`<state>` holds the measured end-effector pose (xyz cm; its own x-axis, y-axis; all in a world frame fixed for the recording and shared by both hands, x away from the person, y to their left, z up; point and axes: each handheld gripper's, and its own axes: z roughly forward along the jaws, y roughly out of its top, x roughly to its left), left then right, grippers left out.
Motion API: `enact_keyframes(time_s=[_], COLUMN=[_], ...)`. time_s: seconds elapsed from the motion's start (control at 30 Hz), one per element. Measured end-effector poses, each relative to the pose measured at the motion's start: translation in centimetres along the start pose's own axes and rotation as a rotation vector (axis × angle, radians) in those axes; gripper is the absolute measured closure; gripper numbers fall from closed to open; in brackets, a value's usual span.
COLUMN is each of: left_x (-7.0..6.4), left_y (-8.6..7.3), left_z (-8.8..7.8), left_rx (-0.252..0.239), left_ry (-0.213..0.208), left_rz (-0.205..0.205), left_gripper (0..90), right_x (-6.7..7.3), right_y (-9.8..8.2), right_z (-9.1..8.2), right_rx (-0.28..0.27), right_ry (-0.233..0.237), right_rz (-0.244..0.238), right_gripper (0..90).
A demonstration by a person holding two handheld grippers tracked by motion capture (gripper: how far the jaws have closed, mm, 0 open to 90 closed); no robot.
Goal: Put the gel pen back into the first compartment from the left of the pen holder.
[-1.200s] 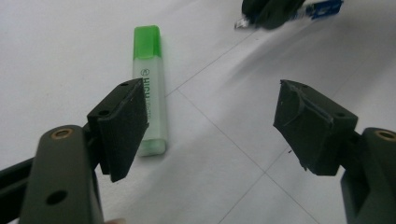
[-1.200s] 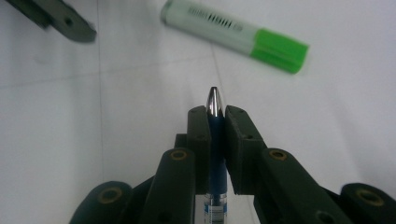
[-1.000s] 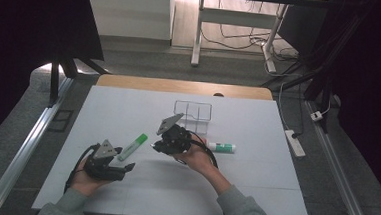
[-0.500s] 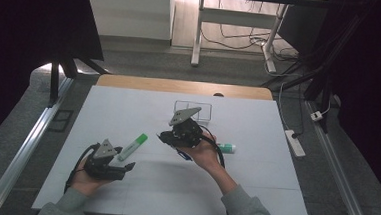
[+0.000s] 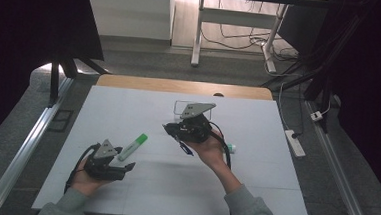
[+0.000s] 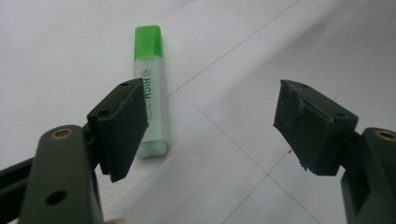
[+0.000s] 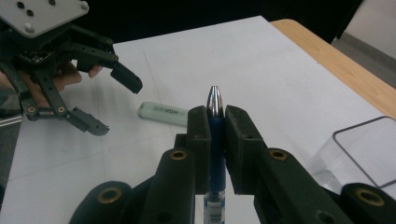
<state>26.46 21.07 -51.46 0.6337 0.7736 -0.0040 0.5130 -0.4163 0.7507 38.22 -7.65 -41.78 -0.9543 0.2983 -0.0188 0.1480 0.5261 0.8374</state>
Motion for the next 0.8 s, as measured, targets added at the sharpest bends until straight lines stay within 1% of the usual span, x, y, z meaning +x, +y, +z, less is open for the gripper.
enact_keyframes(time_s=[0.07,0.1,0.13,0.27,0.3,0.43,0.47,0.67,0.8], left_x=[0.0,0.0,0.0,-0.1,-0.1,-0.1,-0.1,-0.1,-0.1], left_y=[0.0,0.0,0.0,0.0,0.0,0.0,0.0,0.0,0.0], left_z=[0.0,0.0,0.0,0.1,0.1,0.1,0.1,0.1,0.1], left_rx=[0.0,0.0,0.001,0.002,0.003,0.004,0.004,0.005,0.005], left_ry=[0.0,0.0,-0.001,-0.001,-0.001,0.0,0.0,0.0,0.0], left_rz=[0.0,-0.001,-0.001,0.0,0.0,0.001,0.001,-0.001,-0.001], left_gripper=[25.4,25.4,25.4,25.4,25.3,25.3,25.3,25.3,25.3], right_x=[-0.1,-0.2,-0.2,-0.4,-0.6,-0.8,-1.0,-1.3,-1.6], right_y=[0.0,0.1,0.1,0.1,0.1,0.1,0.1,0.1,0.1], right_z=[-0.3,-0.5,-0.5,-1.1,-1.4,-1.9,-2.2,-2.7,-2.8], right_rx=[-0.013,-0.032,-0.032,-0.069,-0.085,-0.104,-0.121,-0.143,-0.147], right_ry=[-0.01,-0.02,-0.02,-0.041,-0.051,-0.062,-0.065,-0.075,-0.083], right_rz=[0.001,0.008,0.008,0.023,0.029,0.046,0.053,0.069,0.073], right_gripper=[80.0,80.0,80.0,80.0,80.0,80.0,80.0,79.9,79.9])
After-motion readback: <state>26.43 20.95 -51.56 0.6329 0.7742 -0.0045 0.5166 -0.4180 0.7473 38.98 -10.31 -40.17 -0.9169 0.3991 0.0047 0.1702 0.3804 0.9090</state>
